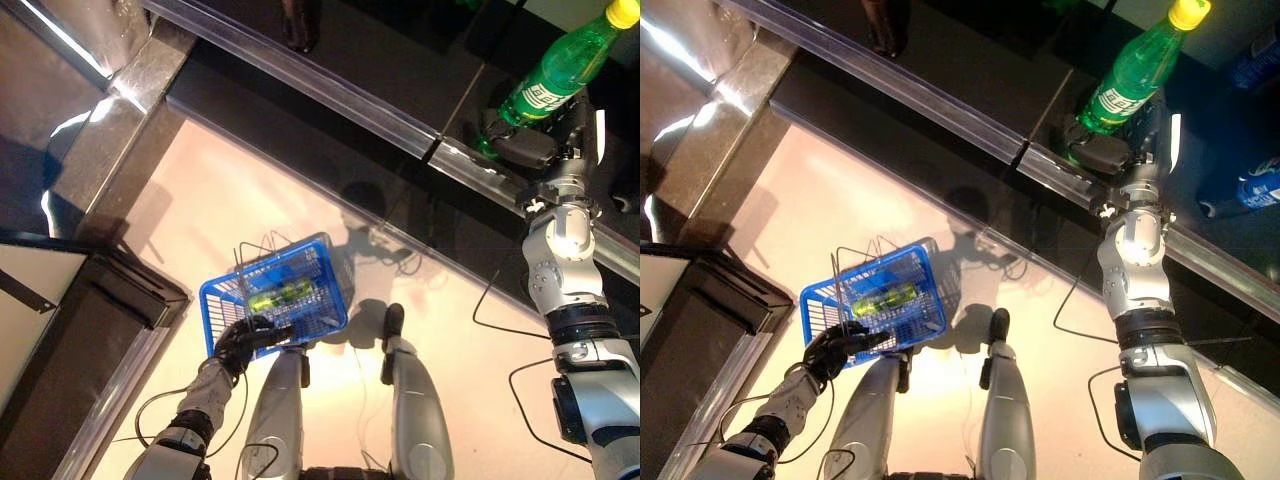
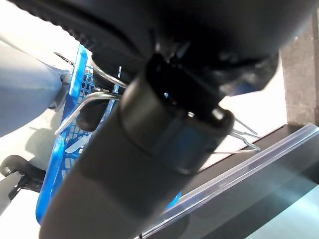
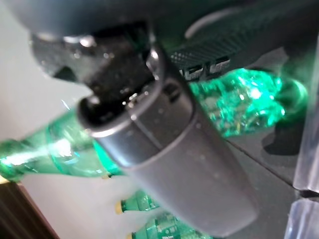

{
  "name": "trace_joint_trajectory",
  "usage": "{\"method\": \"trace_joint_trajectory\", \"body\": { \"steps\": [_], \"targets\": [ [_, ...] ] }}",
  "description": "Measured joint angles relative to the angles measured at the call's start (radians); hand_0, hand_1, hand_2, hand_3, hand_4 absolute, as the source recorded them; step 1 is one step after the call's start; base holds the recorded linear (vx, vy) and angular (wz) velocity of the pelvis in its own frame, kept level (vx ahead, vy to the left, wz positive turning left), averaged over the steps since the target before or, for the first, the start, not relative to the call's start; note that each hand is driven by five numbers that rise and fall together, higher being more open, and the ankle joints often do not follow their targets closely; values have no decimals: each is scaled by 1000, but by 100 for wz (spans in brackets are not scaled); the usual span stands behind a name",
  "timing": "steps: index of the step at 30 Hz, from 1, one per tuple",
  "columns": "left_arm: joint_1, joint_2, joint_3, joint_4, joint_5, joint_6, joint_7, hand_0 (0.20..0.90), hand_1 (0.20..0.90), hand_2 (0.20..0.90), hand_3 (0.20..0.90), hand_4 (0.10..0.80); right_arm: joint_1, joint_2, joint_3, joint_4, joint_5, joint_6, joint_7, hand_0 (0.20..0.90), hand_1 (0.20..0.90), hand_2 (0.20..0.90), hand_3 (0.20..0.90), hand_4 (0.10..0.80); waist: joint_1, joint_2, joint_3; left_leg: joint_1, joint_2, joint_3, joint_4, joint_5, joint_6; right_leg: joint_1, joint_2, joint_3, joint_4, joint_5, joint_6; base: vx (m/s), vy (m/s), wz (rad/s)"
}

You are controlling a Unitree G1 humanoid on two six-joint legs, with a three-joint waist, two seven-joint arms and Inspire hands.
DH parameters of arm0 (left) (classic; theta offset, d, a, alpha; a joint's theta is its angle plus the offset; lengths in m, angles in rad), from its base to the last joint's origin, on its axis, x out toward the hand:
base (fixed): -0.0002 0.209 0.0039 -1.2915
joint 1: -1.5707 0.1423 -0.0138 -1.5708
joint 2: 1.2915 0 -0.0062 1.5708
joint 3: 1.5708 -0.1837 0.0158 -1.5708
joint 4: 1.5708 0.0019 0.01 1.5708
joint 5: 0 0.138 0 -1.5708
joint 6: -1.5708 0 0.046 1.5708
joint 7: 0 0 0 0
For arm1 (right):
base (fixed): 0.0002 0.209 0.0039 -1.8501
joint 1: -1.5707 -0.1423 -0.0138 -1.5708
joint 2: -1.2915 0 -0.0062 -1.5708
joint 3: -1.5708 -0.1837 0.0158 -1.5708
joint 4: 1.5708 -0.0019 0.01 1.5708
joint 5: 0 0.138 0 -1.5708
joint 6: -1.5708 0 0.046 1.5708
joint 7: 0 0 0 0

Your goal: Pick up the drink and place into the basket.

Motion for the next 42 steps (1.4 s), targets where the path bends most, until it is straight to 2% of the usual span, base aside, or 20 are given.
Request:
{"method": "trace_joint_trajectory", "body": {
  "steps": [9, 10, 11, 27, 42],
  "targets": [
    [0, 4, -2, -2, 0, 3, 0, 300, 300, 300, 200, 100, -48, -12, 46, 5, -3, 39, 2, 900, 900, 900, 900, 800, 0, 0, 0, 0, 0, -6, 0, 1, -2, 2, 0, -1, 1, 0, 0, 0, 0, 0],
    [0, 4, -4, -2, 0, 3, 0, 300, 300, 300, 200, 100, -55, -12, 48, 11, 0, 41, 5, 801, 801, 801, 785, 685, 0, 0, 0, 0, 0, -7, 0, 2, -2, 2, 0, -1, 1, 0, 0, 0, 0, 0],
    [0, 5, -6, -2, 0, 3, 0, 300, 300, 300, 200, 100, -64, -12, 49, 20, 1, 42, 10, 300, 300, 300, 200, 100, 1, 0, 0, 0, 0, -7, 0, 2, -2, 2, -1, -2, 1, 0, 0, 0, 0, 0],
    [-4, 9, -24, -2, 1, 3, -1, 300, 300, 300, 200, 100, -107, -12, 66, 97, 46, 43, 56, 300, 300, 300, 200, 100, 5, 0, 0, 2, -4, -9, -1, 2, -3, 6, -2, -2, 2, 2, 2, 0, 0, 0],
    [1, 9, -24, 3, 2, 6, -1, 300, 300, 300, 200, 100, -100, -12, 70, 91, -21, 41, 46, 300, 300, 300, 200, 100, 2, 1, 0, 28, -6, -8, -41, 12, -7, 27, 0, -3, -19, 4, 3, 10, 4, 0]
  ]
}}
